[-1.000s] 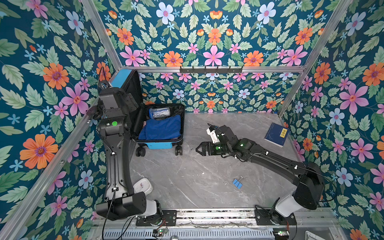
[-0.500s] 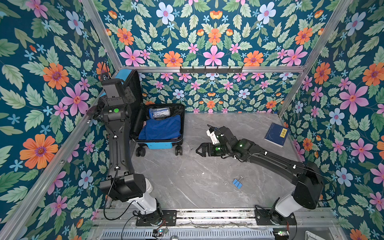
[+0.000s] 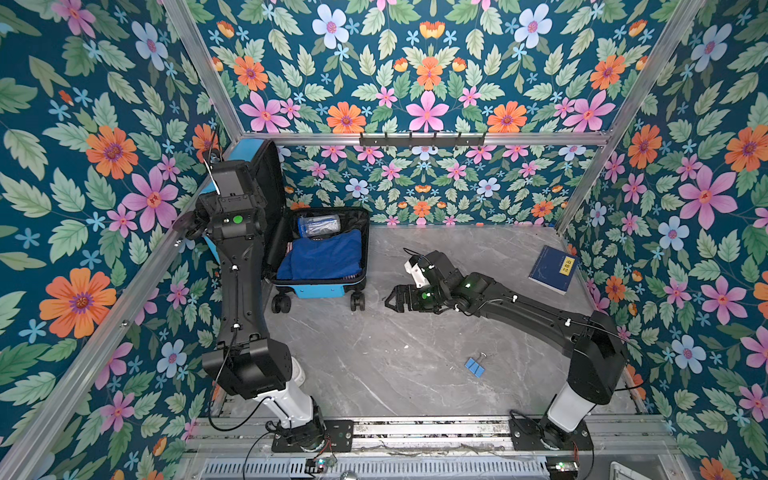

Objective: Pack the luggage
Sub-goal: 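Push the suitcase lid down shut with the left gripper while the right gripper approaches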

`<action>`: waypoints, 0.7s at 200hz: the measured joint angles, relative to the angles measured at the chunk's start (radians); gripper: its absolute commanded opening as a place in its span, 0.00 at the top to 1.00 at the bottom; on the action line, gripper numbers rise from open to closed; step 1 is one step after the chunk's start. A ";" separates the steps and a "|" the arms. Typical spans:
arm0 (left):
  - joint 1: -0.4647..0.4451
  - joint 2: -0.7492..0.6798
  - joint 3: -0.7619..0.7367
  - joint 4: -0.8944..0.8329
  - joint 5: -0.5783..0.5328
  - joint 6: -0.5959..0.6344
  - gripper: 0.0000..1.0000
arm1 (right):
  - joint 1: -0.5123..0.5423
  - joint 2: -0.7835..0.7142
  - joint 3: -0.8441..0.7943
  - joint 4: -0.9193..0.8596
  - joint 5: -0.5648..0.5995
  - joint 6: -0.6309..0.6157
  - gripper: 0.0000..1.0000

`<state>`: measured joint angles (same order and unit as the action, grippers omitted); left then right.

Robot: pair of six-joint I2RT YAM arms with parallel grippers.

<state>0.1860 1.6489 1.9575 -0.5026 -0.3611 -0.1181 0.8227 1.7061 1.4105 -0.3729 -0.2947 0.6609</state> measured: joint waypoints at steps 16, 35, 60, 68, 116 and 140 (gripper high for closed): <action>0.000 -0.006 -0.022 0.029 0.021 -0.006 0.25 | 0.000 0.002 0.000 -0.001 0.001 0.001 0.03; -0.011 -0.019 -0.064 0.082 0.031 -0.011 0.26 | 0.001 0.007 -0.002 0.000 0.004 0.013 0.03; -0.051 -0.075 -0.172 0.167 0.048 -0.016 0.25 | 0.001 0.013 0.001 -0.002 0.005 0.015 0.03; -0.068 -0.097 -0.207 0.188 0.057 -0.019 0.25 | 0.001 0.017 0.007 -0.005 0.010 0.015 0.03; -0.162 -0.189 -0.359 0.275 0.164 -0.070 0.25 | 0.001 0.031 0.034 -0.010 0.015 0.012 0.03; -0.243 -0.264 -0.460 0.291 0.344 -0.111 0.22 | 0.001 0.040 0.043 -0.017 0.020 0.011 0.03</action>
<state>-0.0566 1.3846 1.4979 -0.2119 -0.0166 -0.2287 0.8238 1.7458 1.4540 -0.3897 -0.2749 0.6724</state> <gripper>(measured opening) 0.766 0.971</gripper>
